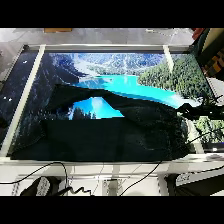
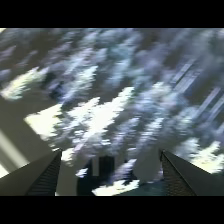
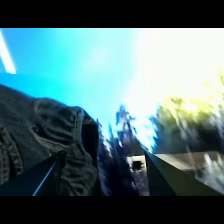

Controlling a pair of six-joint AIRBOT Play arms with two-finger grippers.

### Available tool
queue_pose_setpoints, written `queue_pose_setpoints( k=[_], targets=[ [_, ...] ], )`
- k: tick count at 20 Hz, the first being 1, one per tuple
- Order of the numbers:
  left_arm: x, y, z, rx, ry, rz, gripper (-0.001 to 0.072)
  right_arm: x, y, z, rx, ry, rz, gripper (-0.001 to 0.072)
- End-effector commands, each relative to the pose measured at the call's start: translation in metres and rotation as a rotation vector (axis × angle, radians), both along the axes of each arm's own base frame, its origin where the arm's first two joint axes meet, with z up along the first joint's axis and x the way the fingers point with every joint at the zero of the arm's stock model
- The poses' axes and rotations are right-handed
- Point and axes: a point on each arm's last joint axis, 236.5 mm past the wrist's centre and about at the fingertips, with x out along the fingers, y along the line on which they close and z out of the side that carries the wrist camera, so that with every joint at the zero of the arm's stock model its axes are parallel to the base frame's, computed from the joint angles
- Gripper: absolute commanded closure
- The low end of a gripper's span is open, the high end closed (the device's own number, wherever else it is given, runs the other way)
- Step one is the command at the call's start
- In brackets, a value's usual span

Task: Fold the clothes and pants, and hang the long-sleeved shirts on hangers.

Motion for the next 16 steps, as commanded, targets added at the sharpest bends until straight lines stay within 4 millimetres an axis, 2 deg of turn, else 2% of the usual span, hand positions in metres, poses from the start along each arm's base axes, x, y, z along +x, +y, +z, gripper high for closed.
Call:
queue_pose_setpoints(
  k=[1, 4, 5, 8, 11, 13, 14, 16],
  targets=[
    [0.022, -0.026, -0.003, -0.008, 0.001, -0.090, 0.0012, 0.007, 0.002, -0.016, 0.007, -0.024, 0.055, 0.0172],
    [0.040, -0.052, -0.011, -0.020, 0.020, -0.180, 0.0012, 0.003, 0.010, -0.021, 0.039, -0.015, 0.088, 0.0180],
    [0.046, -0.062, -0.014, -0.025, 0.028, -0.213, 0.0012, -0.003, 0.019, -0.023, 0.071, 0.004, 0.111, 0.0218],
    [0.061, -0.087, -0.027, -0.040, 0.055, -0.291, 0.0012, -0.018, 0.051, -0.026, 0.147, 0.033, 0.254, 0.0242],
    [0.069, -0.106, -0.046, -0.108, 0.076, -0.311, 0.0013, -0.006, 0.070, -0.022, 0.135, -0.039, 0.340, 0.0383],
    [0.075, -0.120, -0.058, -0.228, 0.050, -0.270, 0.0012, 0.005, 0.079, -0.013, 0.125, -0.090, 0.383, 0.0631],
    [0.077, -0.125, -0.064, -0.271, 0.045, -0.260, 0.0013, 0.011, 0.079, -0.007, 0.104, -0.114, 0.402, 0.0679],
    [0.083, -0.133, -0.072, -0.336, 0.028, -0.241, 0.0013, 0.027, 0.073, 0.009, 0.068, -0.158, 0.410, 0.0679]
  ],
)
